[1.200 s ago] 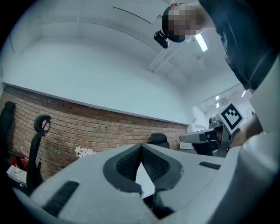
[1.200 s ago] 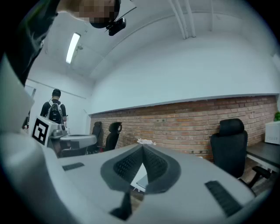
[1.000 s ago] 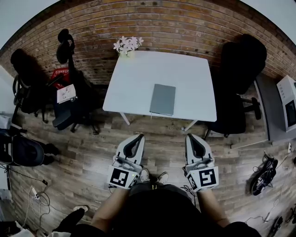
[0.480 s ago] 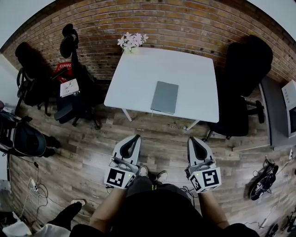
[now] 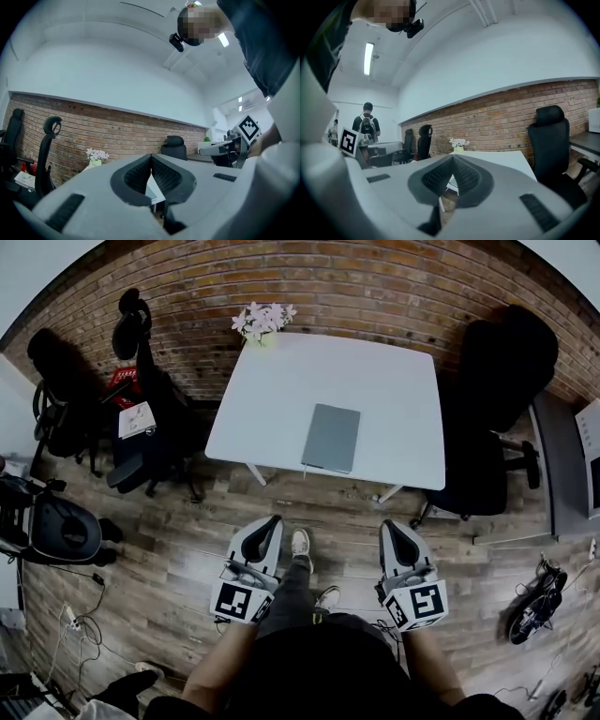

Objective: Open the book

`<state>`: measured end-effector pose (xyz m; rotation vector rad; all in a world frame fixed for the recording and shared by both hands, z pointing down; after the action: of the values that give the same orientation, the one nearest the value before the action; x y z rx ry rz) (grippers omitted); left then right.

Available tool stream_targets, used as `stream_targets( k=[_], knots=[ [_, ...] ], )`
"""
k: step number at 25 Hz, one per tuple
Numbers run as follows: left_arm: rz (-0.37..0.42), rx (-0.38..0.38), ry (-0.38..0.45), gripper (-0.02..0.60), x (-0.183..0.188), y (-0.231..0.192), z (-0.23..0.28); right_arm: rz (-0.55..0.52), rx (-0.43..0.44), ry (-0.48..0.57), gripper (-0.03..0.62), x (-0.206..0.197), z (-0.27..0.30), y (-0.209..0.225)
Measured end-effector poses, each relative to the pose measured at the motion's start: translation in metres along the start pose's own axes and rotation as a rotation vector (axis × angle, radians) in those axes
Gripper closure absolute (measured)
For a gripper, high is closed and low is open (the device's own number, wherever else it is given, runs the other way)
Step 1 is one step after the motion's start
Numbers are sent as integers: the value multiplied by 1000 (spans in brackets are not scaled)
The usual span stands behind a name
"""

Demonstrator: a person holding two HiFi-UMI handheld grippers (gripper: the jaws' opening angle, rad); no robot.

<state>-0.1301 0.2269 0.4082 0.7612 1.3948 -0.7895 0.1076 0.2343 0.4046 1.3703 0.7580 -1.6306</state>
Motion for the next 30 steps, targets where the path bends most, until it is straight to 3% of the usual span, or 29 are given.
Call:
stream_targets(
  k=[6,16,21,30],
  knots=[
    [17,-73,-8,558,-5,-19,56,6,-31,-21,583,2,34,21],
    [-24,-107,-1,558,-8,-102,151,10,-3,-116,583,30,161,40],
    [-83,-168,-80,558,-21,-124,187,4,-30,-123,583,40,202,41],
    [-79,-261,-173,558,-53,-104,246,38,-77,-122,583,38,218,85]
  ],
)
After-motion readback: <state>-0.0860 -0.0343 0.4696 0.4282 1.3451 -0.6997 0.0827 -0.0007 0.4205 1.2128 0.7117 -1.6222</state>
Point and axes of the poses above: the fingertips, and each gripper's own axes: z forward along the fingers, y to its right, x out of its top, the point moved 4 cm from there along -z, backward along the fingers, and after that the axes turned 6 degrees about -y, right-handed, at the moved point
